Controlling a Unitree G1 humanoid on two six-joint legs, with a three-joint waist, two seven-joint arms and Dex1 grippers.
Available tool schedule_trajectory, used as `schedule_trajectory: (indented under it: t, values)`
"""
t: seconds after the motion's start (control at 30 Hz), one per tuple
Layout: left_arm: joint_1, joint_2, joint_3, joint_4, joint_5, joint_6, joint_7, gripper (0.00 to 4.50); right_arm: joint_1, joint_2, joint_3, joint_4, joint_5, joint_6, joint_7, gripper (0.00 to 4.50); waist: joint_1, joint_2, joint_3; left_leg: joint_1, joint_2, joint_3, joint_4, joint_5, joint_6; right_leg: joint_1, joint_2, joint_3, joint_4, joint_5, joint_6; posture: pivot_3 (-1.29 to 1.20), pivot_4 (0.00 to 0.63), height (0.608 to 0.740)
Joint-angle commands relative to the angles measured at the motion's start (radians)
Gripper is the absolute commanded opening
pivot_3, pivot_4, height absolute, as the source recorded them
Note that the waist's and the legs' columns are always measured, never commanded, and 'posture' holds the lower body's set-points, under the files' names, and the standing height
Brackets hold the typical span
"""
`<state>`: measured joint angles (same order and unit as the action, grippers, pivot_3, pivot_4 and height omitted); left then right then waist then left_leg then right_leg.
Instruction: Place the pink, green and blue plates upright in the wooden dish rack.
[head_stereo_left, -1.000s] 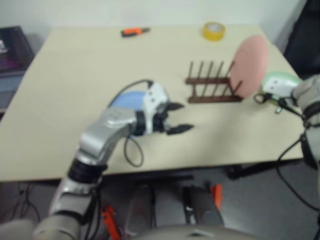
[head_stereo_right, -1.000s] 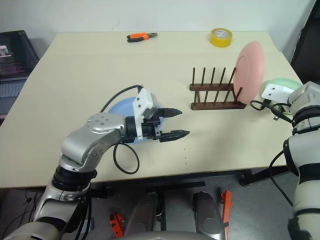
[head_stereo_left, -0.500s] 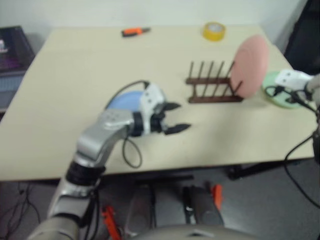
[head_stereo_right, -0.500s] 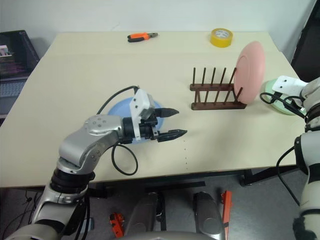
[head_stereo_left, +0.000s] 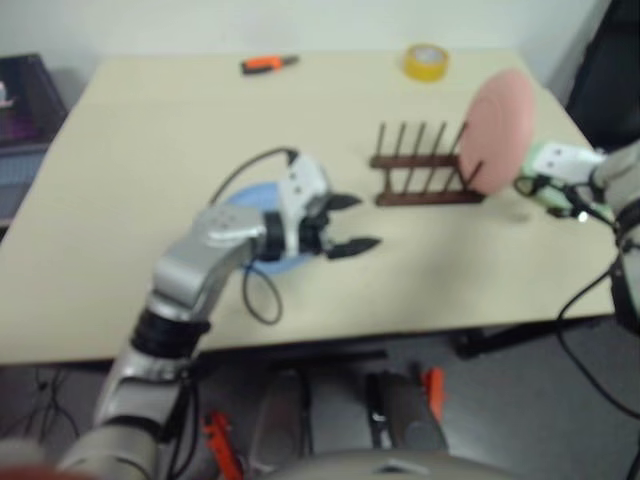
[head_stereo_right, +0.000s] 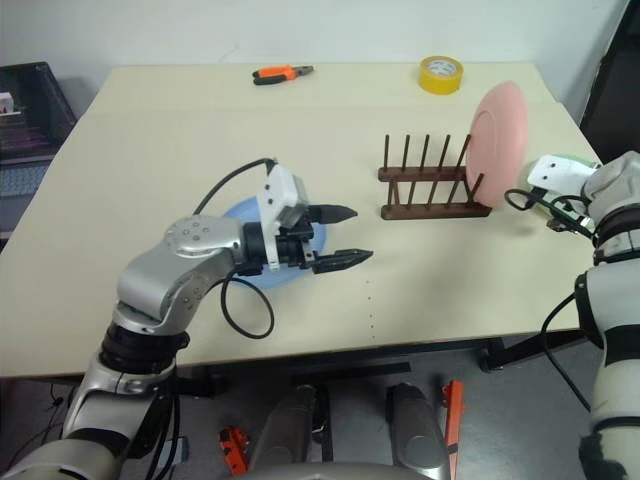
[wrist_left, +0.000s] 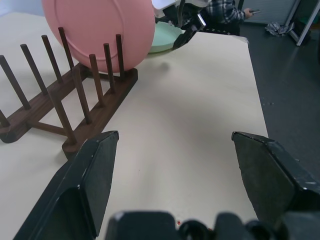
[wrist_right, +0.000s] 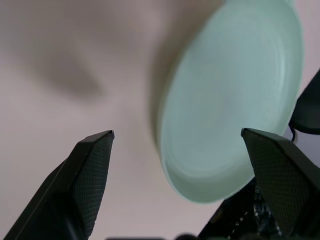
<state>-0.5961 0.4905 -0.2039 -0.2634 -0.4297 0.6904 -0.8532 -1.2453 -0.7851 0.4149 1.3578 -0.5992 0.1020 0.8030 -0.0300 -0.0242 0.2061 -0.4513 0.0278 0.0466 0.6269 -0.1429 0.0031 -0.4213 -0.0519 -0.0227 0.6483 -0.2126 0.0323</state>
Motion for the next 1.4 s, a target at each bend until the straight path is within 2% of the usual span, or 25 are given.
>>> schedule_trajectory:
  t: [0.03, 0.5, 0.6, 0.93, 0.97, 1.27, 1.37, 1.4]
  values:
    - [-0.006, 0.015, 0.026, -0.041, -0.005, 0.003, 0.007, 4.00, -0.004, 0.004, -0.006, 0.002, -0.001, 0.018, -0.036, 4.46, 0.000, 0.000, 0.000, 0.000, 0.000, 0.001, 0.000, 0.000, 0.000, 0.000, 0.000, 0.001, 0.000, 0.000, 0.000, 0.00, 0.150, 0.740]
    - [0.049, 0.040, 0.059, -0.135, -0.042, 0.091, 0.068, 4.00, 0.010, 0.035, -0.007, 0.010, -0.006, 0.042, -0.097, 4.46, -0.001, 0.000, 0.000, 0.002, 0.000, 0.008, 0.000, 0.000, 0.000, -0.002, 0.000, 0.007, 0.000, 0.002, 0.004, 0.00, 0.150, 0.740]
    - [0.041, 0.039, 0.060, -0.131, -0.045, 0.095, 0.072, 4.00, 0.009, 0.037, -0.006, 0.011, -0.005, 0.043, -0.094, 3.87, -0.001, 0.000, 0.000, 0.002, 0.000, 0.008, 0.000, 0.000, 0.000, -0.002, 0.000, 0.008, -0.001, 0.003, 0.004, 0.00, 0.150, 0.740]
    - [0.029, 0.028, 0.046, -0.123, -0.048, 0.101, 0.083, 4.00, 0.016, 0.038, -0.009, 0.013, -0.005, 0.054, -0.122, 0.25, -0.001, 0.000, 0.000, 0.002, 0.000, 0.009, 0.000, 0.000, 0.001, -0.002, 0.000, 0.009, -0.001, 0.003, 0.004, 0.00, 0.150, 0.740]
    - [0.028, 0.028, 0.045, -0.122, -0.048, 0.103, 0.083, 4.00, 0.017, 0.038, -0.007, 0.013, -0.007, 0.054, -0.129, 0.04, -0.002, 0.000, 0.000, 0.002, 0.000, 0.009, 0.000, 0.000, 0.001, -0.002, 0.000, 0.009, -0.001, 0.003, 0.004, 0.00, 0.150, 0.740]
    - [0.026, 0.037, 0.055, -0.116, -0.043, 0.100, 0.079, 4.00, 0.002, 0.035, 0.002, 0.009, -0.009, 0.018, -0.111, 0.04, -0.001, 0.000, 0.000, 0.002, 0.000, 0.009, 0.000, 0.000, 0.001, -0.002, 0.000, 0.009, -0.001, 0.003, 0.004, 0.00, 0.150, 0.740]
    - [0.029, 0.034, 0.053, -0.113, -0.042, 0.096, 0.080, 4.00, -0.006, 0.037, 0.007, 0.010, -0.013, 0.030, -0.119, 0.60, -0.002, 0.000, 0.000, 0.002, 0.000, 0.009, 0.000, 0.000, 0.001, -0.002, 0.000, 0.009, -0.001, 0.003, 0.004, 0.00, 0.150, 0.740]
    - [0.028, 0.032, 0.052, -0.111, -0.041, 0.095, 0.080, 4.00, -0.004, 0.036, 0.015, 0.011, -0.021, 0.030, -0.121, 0.97, -0.002, 0.000, 0.000, 0.002, 0.000, 0.009, 0.000, 0.000, 0.001, -0.002, 0.000, 0.009, -0.001, 0.003, 0.004, 0.00, 0.150, 0.740]
